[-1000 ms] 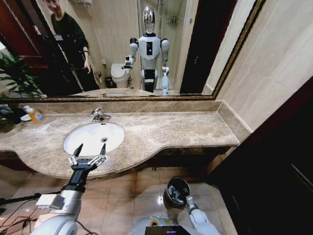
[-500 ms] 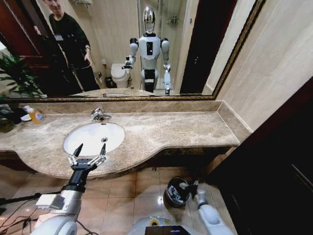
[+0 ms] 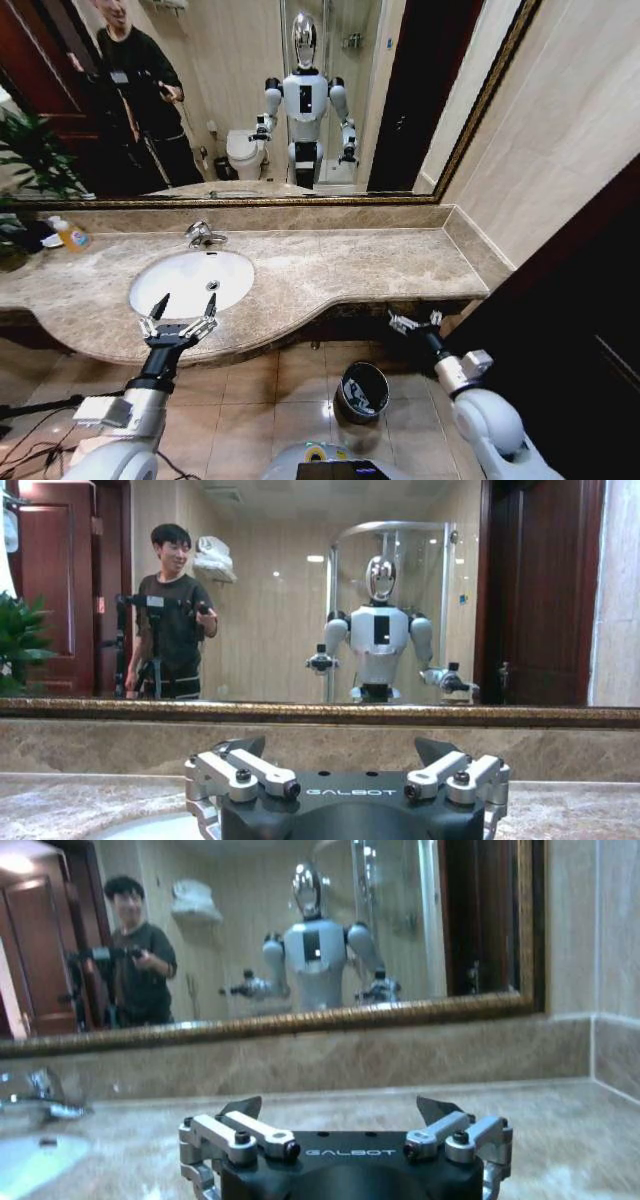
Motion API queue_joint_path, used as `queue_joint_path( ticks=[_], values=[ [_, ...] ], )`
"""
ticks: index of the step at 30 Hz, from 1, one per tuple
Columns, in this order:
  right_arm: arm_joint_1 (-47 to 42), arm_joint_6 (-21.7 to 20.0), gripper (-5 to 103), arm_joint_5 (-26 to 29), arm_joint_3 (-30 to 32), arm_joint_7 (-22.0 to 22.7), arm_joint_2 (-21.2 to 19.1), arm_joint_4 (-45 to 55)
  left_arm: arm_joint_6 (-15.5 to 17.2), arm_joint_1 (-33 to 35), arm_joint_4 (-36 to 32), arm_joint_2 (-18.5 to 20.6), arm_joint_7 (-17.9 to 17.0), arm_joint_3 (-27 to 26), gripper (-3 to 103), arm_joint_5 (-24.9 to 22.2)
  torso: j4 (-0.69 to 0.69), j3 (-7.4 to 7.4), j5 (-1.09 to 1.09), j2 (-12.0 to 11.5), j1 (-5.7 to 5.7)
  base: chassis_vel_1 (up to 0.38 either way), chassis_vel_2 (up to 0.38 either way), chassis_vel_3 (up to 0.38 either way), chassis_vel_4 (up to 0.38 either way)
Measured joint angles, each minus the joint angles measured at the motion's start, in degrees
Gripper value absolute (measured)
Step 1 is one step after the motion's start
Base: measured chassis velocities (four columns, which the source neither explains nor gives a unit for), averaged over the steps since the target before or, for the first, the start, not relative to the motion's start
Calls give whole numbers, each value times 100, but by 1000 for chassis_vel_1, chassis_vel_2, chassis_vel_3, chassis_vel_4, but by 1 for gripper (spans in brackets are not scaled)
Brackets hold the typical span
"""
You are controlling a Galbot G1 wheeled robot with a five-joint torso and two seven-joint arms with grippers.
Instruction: Pick up the trash from the sink and place it in the trash bin.
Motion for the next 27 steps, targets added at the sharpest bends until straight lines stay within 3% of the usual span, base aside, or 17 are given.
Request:
queue_joint_path(
  ticks=[7,16,23,26,27],
  values=[
    [83,-366,100,-188,-169,-514,67,426,0,0,0,0,0,0,100,0,-1,0,-2,0,0,0,0,0,0],
    [396,-580,100,-293,-377,-701,31,137,0,0,0,0,0,0,100,0,-1,0,-1,0,0,0,0,0,0],
    [499,-518,100,-296,-364,-188,30,-63,0,0,0,0,0,0,100,0,-1,0,-1,0,0,0,0,0,0],
    [596,-529,100,-556,-407,569,101,-95,0,0,0,0,0,0,100,0,-1,0,-1,0,0,0,0,0,0],
    [596,-529,100,-556,-407,569,101,-95,0,0,0,0,0,0,100,0,-1,0,-1,0,0,0,0,0,0]
  ],
)
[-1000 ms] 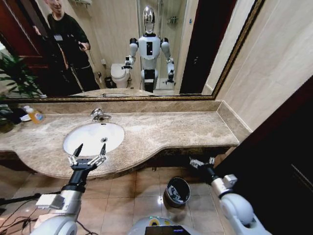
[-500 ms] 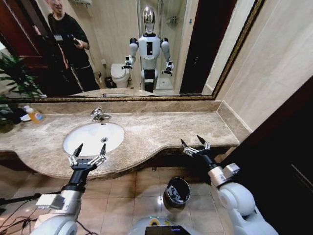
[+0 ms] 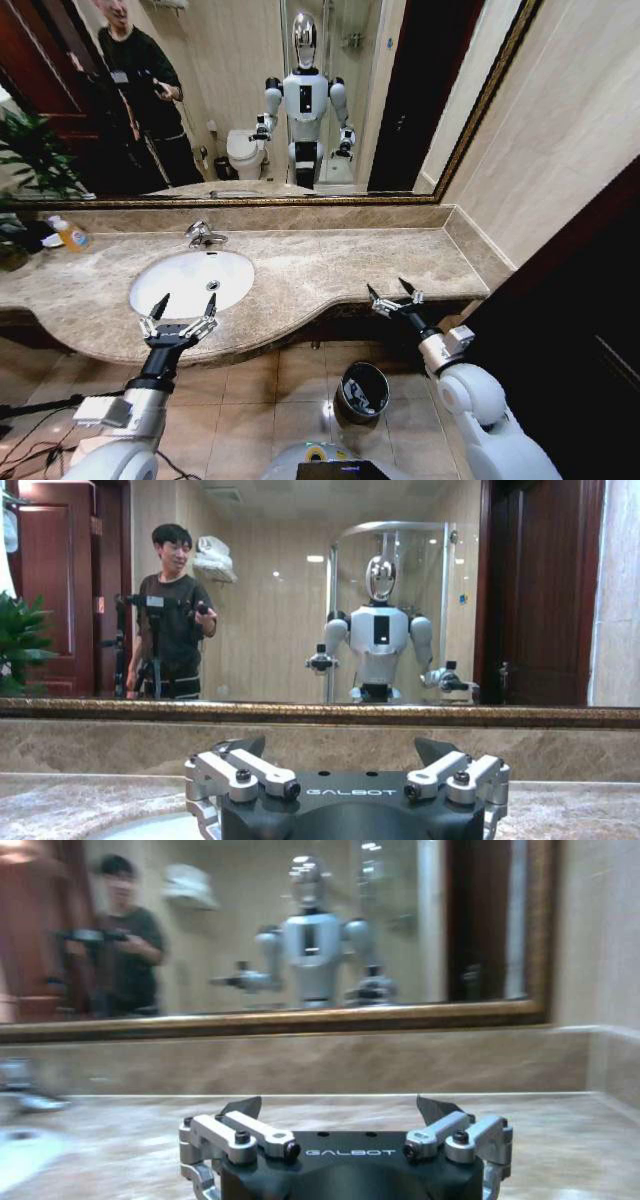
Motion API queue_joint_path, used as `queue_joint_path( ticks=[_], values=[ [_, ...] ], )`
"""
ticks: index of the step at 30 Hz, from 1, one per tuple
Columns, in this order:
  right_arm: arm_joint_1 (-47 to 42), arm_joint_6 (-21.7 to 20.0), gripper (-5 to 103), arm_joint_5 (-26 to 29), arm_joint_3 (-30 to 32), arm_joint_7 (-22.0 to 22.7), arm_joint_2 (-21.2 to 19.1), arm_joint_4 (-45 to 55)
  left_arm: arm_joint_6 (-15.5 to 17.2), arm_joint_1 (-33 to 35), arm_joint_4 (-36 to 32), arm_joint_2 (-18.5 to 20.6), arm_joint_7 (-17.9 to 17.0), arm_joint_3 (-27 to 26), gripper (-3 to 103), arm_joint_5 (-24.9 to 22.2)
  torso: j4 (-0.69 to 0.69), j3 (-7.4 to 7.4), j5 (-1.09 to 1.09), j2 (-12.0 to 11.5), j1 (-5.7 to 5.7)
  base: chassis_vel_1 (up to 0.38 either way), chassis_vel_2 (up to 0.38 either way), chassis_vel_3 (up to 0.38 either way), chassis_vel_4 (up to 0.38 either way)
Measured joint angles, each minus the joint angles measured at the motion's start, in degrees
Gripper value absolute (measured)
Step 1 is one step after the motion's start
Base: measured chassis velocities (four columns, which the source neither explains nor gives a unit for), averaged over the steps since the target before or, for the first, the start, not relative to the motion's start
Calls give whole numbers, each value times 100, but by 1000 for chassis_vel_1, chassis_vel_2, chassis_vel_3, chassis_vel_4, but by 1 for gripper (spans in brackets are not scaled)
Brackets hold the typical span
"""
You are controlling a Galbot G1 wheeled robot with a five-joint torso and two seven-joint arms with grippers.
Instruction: Pick up the trash from the sink and place it in the trash bin.
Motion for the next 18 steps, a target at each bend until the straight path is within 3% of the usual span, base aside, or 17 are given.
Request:
queue_joint_path(
  ticks=[4,18],
  values=[
    [17,-9,100,-58,-27,265,44,-20,0,0,0,0,0,0,100,0,0,0,0,0,0,0,0,0,0],
    [112,-45,100,49,20,197,-23,-139,0,0,0,0,0,0,100,0,0,0,0,0,0,0,0,0,0]
  ],
)
